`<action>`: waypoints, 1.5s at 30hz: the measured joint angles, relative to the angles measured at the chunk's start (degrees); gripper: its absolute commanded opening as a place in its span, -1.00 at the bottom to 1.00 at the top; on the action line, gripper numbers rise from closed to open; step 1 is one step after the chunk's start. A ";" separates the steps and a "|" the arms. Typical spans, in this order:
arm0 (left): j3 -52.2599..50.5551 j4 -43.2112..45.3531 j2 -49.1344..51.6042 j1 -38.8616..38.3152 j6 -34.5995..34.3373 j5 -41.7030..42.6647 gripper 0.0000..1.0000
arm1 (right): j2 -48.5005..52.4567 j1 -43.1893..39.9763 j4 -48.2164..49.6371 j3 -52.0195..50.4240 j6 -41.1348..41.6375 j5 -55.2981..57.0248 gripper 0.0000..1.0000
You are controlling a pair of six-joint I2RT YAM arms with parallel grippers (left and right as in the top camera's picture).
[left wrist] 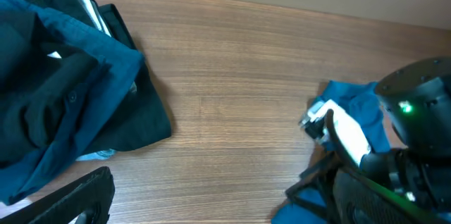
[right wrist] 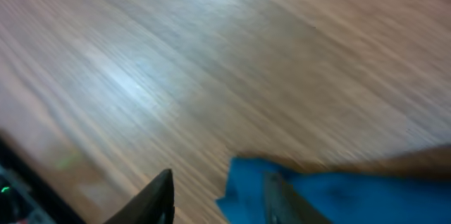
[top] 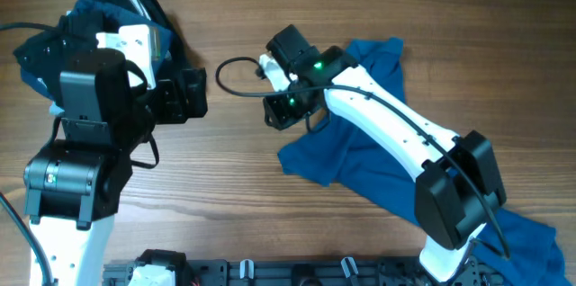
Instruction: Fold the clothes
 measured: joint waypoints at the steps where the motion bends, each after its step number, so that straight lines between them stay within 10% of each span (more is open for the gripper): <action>1: 0.00 0.04 0.24 0.00 0.00 0.13 0.99 | 0.00 -0.98 -0.17 0.00 0.17 0.61 -0.11; 10: 0.07 0.17 12.41 -5.53 0.50 13.40 0.64 | -1.68 -29.64 -9.75 0.00 6.01 2.86 -0.09; 28: 0.57 4.96 48.54 -44.33 12.96 2.64 0.61 | -3.69 -41.11 -14.21 0.00 3.98 1.55 0.05; 32: 0.57 5.84 51.19 -46.34 13.31 1.18 0.07 | -3.69 -41.11 -14.38 0.00 3.76 1.53 0.06; 35: 0.57 7.61 53.57 -47.12 13.73 -0.87 -0.92 | -3.69 -41.11 -15.10 0.00 3.58 1.53 0.06; 45: 14.58 -12.70 52.89 -42.12 10.62 -13.68 -0.92 | -3.69 -41.11 -15.34 0.00 2.23 1.60 0.31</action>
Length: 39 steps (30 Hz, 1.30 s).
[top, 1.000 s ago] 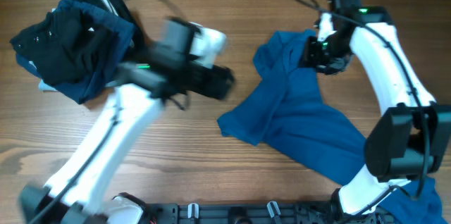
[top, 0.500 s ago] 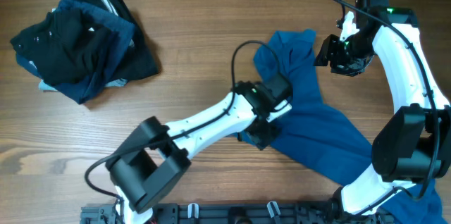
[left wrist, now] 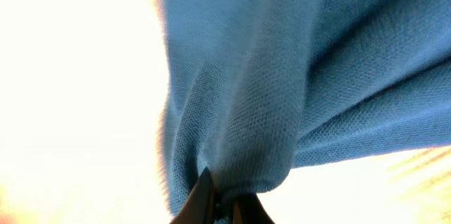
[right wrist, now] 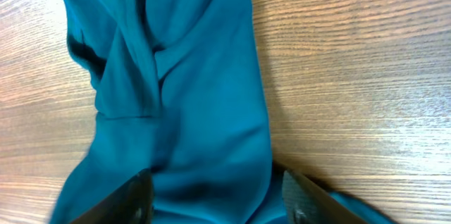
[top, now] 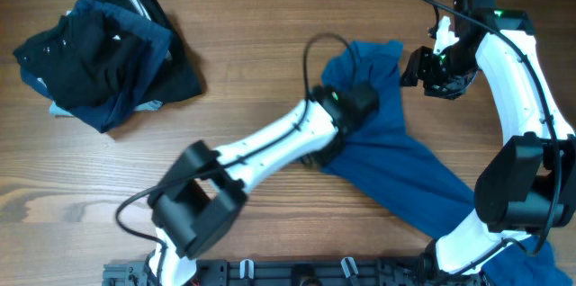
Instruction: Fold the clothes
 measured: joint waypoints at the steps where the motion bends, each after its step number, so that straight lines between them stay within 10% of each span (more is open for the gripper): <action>1: 2.08 -1.09 -1.07 1.68 -0.39 -0.46 -0.92 | -0.02 0.00 0.11 0.00 -0.13 0.20 0.35; 9: 6.21 -9.94 -11.10 18.73 -2.34 -2.62 -0.92 | -0.11 0.00 1.29 -3.56 -0.39 2.14 0.36; 26: 6.21 -8.96 -12.11 29.55 -13.94 -4.92 -0.92 | -0.31 0.00 2.01 -22.38 -3.41 -0.79 0.36; 37: 6.21 -7.41 -14.53 33.83 -17.77 -5.18 -0.90 | -0.46 6.40 0.55 -27.82 -12.09 -15.50 0.13; 39: 6.21 -7.30 -14.53 33.83 -17.77 -5.18 -0.90 | -0.59 8.55 3.19 -31.65 -9.29 -15.47 -0.19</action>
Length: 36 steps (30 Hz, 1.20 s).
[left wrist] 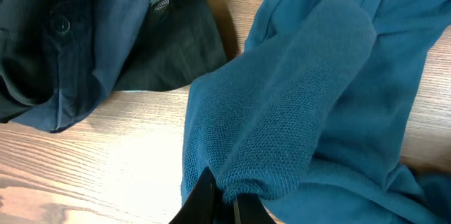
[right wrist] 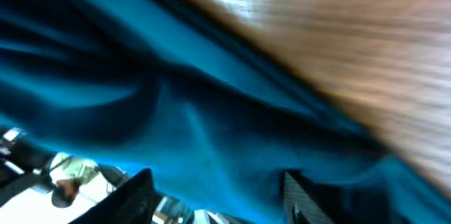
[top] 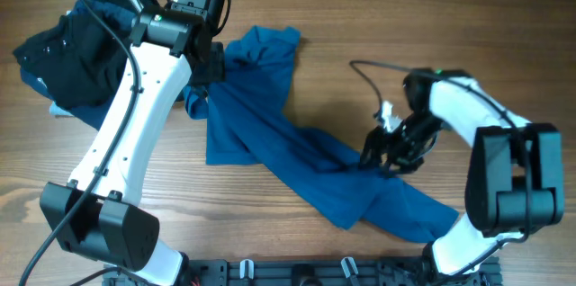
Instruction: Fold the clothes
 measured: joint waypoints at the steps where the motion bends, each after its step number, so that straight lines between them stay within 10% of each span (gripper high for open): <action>1: 0.00 0.00 0.00 0.00 -0.02 0.02 -0.89 | -0.04 0.90 2.21 -2.32 1.55 0.02 -0.40; 5: 0.00 0.33 0.00 0.00 -0.02 0.02 -0.88 | -1.84 1.68 11.30 -8.81 10.64 -0.15 -0.91; 17: 0.00 1.07 0.00 0.00 -0.02 0.52 -0.76 | -3.54 -2.10 46.60 -8.35 31.74 1.36 -0.91; 19: 0.00 1.88 0.00 0.00 -0.04 1.81 -0.76 | -2.54 -4.76 50.07 -6.25 32.37 5.31 -0.63; 23: 0.00 2.40 0.00 0.00 -0.04 4.20 -0.74 | -1.46 -8.50 47.12 0.90 28.41 6.10 0.05; 36: 0.00 2.40 0.00 0.00 -0.04 5.62 -0.67 | -10.64 -10.71 13.66 6.16 13.99 3.85 0.10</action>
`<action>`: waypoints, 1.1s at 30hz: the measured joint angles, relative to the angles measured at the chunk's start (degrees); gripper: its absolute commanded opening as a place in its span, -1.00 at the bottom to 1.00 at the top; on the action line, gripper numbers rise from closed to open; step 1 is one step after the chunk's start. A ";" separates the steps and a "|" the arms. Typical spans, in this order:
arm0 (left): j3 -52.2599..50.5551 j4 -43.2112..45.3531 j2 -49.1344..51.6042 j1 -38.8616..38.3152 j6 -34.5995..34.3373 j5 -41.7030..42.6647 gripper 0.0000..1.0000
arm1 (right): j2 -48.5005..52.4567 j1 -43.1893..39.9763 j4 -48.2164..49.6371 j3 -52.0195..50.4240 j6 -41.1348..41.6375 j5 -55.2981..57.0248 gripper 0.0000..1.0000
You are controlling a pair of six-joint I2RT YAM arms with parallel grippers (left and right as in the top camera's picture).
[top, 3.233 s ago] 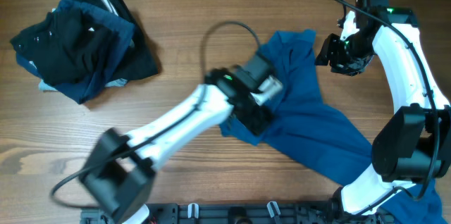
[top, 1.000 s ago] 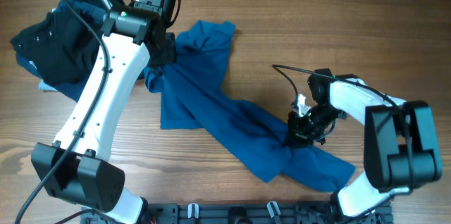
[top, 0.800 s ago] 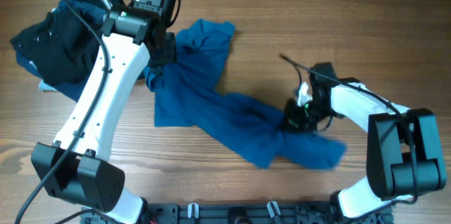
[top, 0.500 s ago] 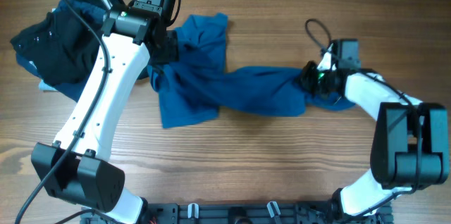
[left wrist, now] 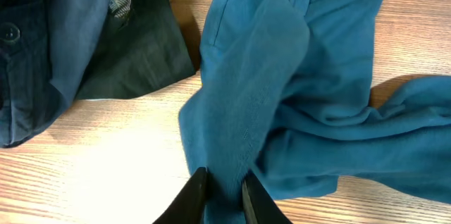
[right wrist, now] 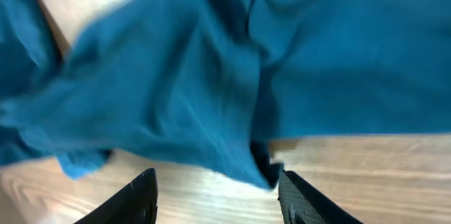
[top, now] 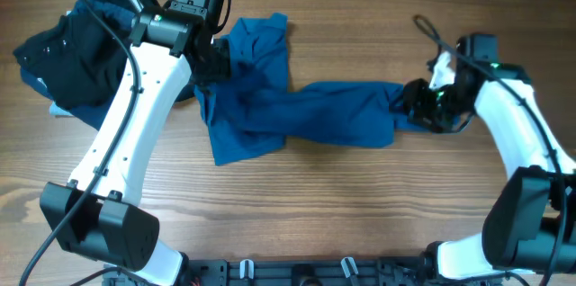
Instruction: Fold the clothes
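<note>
A blue garment (top: 315,124) lies stretched in a crumpled band across the table, left to right. My left gripper (top: 213,63) is at its left end, next to the dark pile. In the left wrist view, that gripper (left wrist: 225,197) is shut on a fold of the blue garment (left wrist: 282,83). My right gripper (top: 412,106) is at the band's right end. Its fingers stand wide apart in the right wrist view (right wrist: 220,196), with the blue cloth (right wrist: 211,76) lying over the gap and an edge hanging near the right finger (right wrist: 299,199).
A pile of dark clothes (top: 81,61) sits at the back left, touching the blue garment's left part; it also shows in the left wrist view (left wrist: 63,55). Bare wooden table (top: 360,214) runs along the front. A cable loops above the right wrist.
The garment's far end lay at the front right; it now reaches straight right in a level band. My right gripper is farther back and right. The left gripper still holds its fold.
First the garment lay at the right, my right gripper at its left edge and the left by the dark pile. Then the left gripper was shut on it mid-table. Later that fold was beside the pile, cloth trailing front right. Now it spans between both grippers.
</note>
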 measured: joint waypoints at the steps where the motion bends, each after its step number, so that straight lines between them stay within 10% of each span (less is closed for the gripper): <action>1: 0.00 0.00 0.00 0.00 -0.02 0.02 -0.67 | 0.00 0.90 1.05 -2.25 0.11 0.00 0.11; 11: 0.00 0.00 0.00 0.00 -0.02 0.02 -0.62 | -1.90 2.89 25.00 -22.08 8.46 -4.85 0.09; 17: 0.00 0.00 0.00 0.00 -0.02 0.02 -0.57 | -1.16 2.89 28.72 -24.06 9.29 -7.28 -0.91; 33: -9.27 -2.71 -0.44 0.00 -0.39 8.09 -0.31 | -19.63 1.95 23.91 -19.21 7.89 -15.37 -0.92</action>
